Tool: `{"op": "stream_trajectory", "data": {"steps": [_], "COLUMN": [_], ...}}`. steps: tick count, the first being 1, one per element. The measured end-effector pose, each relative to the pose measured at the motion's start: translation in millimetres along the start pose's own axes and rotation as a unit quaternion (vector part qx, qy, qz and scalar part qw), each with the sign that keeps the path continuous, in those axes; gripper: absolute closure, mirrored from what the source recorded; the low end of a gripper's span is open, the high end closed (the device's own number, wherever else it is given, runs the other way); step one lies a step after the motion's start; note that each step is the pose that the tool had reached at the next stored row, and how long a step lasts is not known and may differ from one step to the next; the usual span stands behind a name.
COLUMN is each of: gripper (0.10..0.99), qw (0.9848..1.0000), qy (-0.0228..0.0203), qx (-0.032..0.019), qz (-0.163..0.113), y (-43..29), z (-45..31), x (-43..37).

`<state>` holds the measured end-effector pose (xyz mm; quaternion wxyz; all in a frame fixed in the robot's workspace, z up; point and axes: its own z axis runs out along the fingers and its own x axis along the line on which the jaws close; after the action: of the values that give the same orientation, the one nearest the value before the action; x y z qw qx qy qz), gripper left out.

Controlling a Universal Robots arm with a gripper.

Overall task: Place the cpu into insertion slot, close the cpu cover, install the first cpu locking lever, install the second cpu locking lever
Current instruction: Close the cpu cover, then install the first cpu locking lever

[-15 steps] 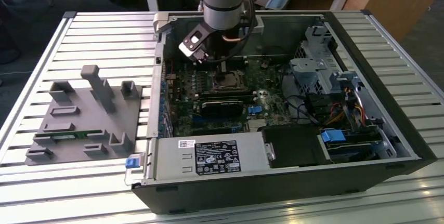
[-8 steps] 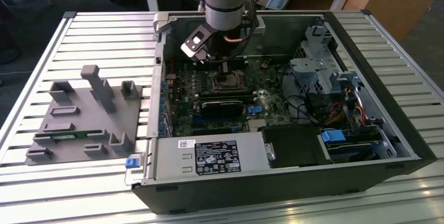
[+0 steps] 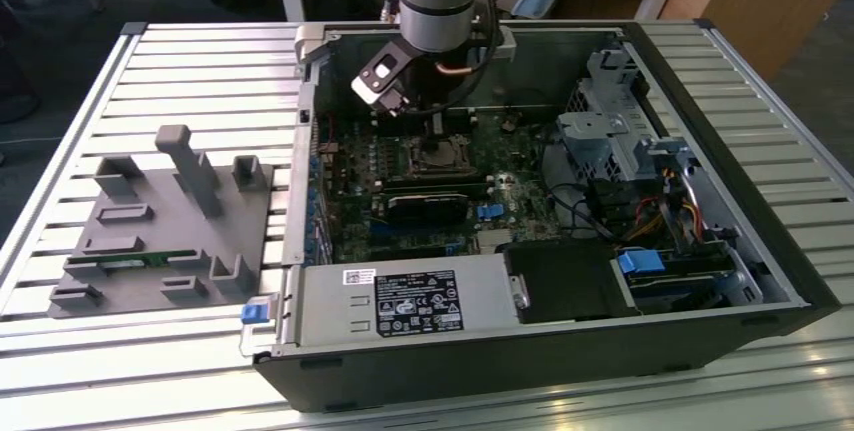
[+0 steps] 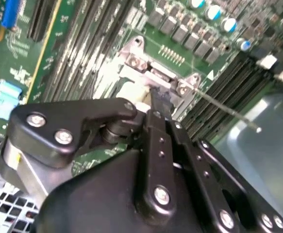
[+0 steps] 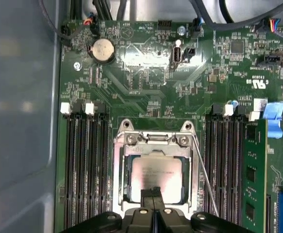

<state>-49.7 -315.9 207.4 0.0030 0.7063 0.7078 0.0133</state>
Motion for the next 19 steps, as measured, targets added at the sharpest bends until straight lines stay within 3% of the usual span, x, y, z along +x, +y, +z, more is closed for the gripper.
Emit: {"op": "stream_trajectory", "data": {"steps": [10, 19], "gripper": [0.98, 0.98], "qw": [1.0, 1.0], "qy": [0.0001, 0.0], "qx": [0.0003, 0.0004], "qz": [0.0, 0.0], "y": [11.4, 13.3], "z": [0.3, -0.2], "x": [-0.1, 0.0]}}
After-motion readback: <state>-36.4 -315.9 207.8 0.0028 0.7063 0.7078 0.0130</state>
